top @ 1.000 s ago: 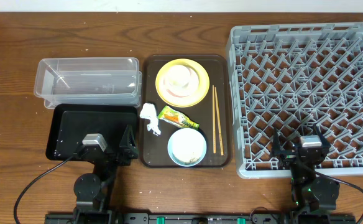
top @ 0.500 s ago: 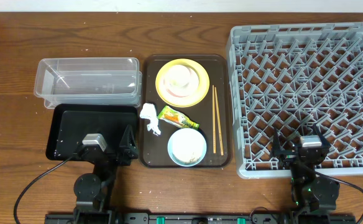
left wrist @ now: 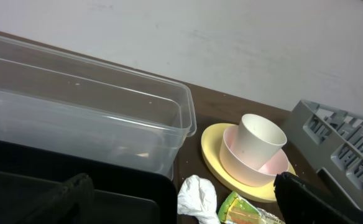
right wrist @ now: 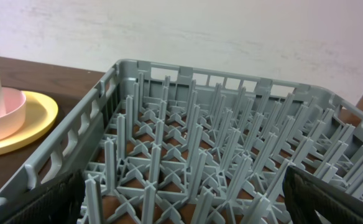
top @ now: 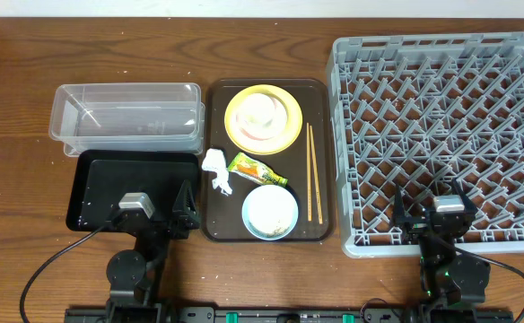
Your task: Sort waste into correct bins and load items into the dishwasher rack
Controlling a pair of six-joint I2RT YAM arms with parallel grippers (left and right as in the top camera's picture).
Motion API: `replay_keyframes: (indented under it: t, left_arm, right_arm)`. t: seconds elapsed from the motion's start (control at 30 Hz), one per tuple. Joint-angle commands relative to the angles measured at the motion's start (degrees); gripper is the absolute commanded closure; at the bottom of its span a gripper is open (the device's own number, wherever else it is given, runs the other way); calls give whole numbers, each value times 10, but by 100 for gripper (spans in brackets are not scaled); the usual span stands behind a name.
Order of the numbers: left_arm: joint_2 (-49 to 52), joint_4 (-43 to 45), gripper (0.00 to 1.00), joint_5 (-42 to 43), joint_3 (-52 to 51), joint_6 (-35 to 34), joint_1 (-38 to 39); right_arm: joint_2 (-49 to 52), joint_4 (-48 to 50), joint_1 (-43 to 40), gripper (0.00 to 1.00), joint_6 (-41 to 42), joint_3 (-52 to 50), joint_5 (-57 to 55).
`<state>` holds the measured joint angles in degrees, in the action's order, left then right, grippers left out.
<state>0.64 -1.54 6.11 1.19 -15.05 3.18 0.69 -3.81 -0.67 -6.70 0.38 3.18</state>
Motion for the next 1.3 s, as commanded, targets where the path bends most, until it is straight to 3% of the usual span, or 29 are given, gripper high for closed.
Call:
replay_keyframes:
  t: [0.0, 1.1, 1.27]
  left_arm:
    - [-3, -18, 4, 16, -9, 0, 2]
    - [-3, -18, 4, 16, -9, -2, 2]
    - [0, 14, 4, 104, -9, -98, 2]
  right_arm:
    - [-3, -2, -1, 1, -2, -1, 1]
    - [-3, -2, -1, 2, -2, -1, 1]
    - [-3, -2, -1, 1, -2, -1, 1]
